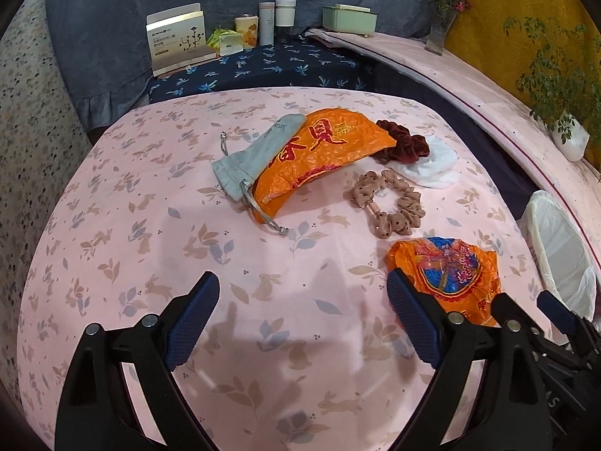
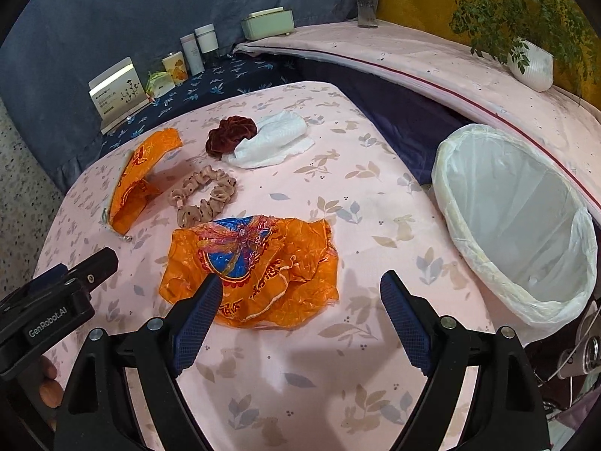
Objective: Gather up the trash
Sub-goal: 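Grasp the blue-printed orange bag with the right tool while the left tool grasps the beige bead bracelet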
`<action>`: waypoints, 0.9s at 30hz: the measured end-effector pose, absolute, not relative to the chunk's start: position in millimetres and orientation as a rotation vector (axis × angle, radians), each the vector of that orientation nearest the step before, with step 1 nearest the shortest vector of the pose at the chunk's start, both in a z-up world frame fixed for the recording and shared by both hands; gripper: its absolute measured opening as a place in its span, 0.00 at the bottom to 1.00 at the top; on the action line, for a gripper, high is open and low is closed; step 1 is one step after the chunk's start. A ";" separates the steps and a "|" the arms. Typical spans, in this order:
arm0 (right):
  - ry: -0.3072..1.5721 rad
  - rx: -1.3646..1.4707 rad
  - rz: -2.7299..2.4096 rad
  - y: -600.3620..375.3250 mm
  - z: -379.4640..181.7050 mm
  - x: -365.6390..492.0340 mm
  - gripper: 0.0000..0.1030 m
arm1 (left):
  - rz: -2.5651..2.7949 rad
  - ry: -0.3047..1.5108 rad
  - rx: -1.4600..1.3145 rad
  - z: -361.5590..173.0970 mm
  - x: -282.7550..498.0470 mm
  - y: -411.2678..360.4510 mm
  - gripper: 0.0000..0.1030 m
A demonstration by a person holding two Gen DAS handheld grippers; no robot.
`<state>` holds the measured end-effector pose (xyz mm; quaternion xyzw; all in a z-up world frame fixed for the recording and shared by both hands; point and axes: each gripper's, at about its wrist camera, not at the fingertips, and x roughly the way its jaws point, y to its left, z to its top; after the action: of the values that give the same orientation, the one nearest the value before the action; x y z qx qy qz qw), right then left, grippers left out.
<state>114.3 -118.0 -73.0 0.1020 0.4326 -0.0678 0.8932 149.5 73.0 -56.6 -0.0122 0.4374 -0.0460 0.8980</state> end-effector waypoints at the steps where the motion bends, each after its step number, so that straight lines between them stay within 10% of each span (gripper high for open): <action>1: 0.906 0.213 -0.141 -117.1 -76.4 117.7 0.77 | -0.097 0.906 -0.026 -57.7 151.2 73.4 0.84; 16: 0.952 0.245 -0.148 -126.4 -97.4 141.1 0.22 | -0.157 0.956 -0.057 -70.4 191.8 48.0 0.84; 27: 0.941 0.297 -0.184 -153.5 -98.4 135.0 0.17 | -0.158 1.005 -0.087 -87.6 228.6 14.8 0.69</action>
<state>135.0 -153.5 -98.4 0.1424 0.4510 -0.0880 0.8767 228.6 14.8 -87.6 -0.0416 0.4809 -0.0755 0.8725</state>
